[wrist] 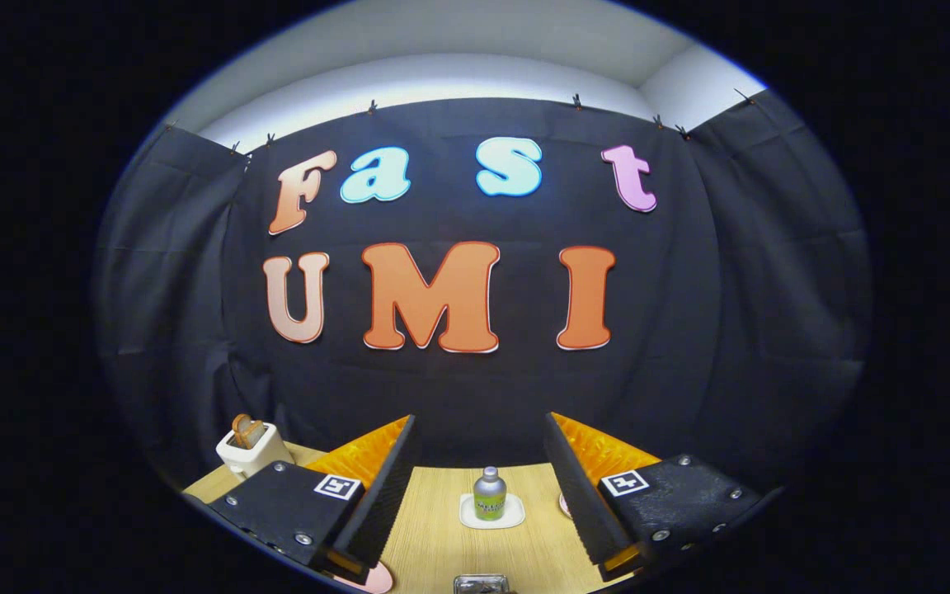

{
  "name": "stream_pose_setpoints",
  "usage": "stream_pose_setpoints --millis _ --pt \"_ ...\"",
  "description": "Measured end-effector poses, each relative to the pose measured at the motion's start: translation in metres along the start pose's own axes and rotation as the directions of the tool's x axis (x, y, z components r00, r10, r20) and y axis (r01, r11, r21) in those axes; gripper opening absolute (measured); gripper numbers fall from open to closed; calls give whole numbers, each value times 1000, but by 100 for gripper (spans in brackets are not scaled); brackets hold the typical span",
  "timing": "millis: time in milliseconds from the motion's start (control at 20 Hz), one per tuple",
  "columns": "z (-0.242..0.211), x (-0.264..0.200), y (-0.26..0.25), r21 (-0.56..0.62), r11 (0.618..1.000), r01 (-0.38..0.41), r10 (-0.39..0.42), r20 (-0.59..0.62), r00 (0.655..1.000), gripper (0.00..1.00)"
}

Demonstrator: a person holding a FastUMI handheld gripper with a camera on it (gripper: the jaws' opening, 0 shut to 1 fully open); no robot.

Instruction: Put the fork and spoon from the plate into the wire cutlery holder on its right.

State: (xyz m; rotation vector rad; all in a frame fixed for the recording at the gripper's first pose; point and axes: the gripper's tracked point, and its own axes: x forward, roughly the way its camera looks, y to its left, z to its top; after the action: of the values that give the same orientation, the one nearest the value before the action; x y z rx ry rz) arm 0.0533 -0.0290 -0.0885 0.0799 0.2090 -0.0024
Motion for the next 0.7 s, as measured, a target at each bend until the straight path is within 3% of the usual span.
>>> stream_pose_setpoints --millis 200,700 --pt "15 -3 11 -17 1000 -10 11 68 998 95" --pt "32 -16 32 -49 999 -22 31 182 983 96"
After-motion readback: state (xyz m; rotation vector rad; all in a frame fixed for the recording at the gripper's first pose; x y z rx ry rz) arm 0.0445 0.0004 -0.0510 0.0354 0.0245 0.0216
